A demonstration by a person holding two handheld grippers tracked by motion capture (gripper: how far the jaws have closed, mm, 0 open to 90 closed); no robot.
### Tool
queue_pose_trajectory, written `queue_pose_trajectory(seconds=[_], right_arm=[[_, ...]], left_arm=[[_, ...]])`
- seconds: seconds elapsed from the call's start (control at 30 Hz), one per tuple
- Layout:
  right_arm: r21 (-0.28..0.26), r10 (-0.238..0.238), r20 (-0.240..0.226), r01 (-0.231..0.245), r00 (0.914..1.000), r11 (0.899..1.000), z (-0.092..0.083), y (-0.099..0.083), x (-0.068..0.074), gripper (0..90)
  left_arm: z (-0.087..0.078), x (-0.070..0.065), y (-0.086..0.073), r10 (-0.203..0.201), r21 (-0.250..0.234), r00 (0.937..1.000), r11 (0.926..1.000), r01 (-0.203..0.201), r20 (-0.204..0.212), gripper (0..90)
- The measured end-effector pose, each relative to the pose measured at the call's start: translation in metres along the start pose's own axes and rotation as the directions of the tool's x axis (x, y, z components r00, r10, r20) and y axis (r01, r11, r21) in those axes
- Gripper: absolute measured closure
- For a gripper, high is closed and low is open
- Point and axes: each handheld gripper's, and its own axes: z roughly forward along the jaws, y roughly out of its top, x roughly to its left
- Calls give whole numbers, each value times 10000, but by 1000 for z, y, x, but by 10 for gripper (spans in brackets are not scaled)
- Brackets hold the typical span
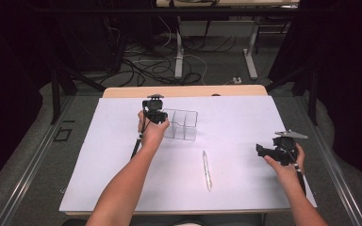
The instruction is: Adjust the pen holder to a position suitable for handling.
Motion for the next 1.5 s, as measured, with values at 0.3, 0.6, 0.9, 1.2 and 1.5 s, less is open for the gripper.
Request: queue_pose_trajectory(seconds=[0.3, 0.6, 0.9, 1.2, 1.5], right_arm=[[-9, 9, -21, -9, 10000, 10000, 0, 0, 1, 142], [-28, -35, 9, 35, 10000, 10000, 0, 0, 1, 142], [12, -54, -42, 54, 10000, 10000, 0, 0, 1, 143], [33, -3, -84, 4, 10000, 10000, -1, 0, 3, 143], [-113, -242, -222, 239, 9995, 9997, -2, 2, 8, 151]], left_arm=[[-5, -9, -6, 96, 144, 10000, 9998, -96, 11, 869], [-8, -13, -10, 99, 250, 9999, 9996, -102, 129, 865], [-13, -9, -13, -158, 134, 9972, 9998, 148, 736, 837], [-20, -7, -17, 360, 47, 9925, 9993, -368, 1165, 766], [-21, -6, -23, 521, 62, 9900, 9986, -533, 1311, 740]])
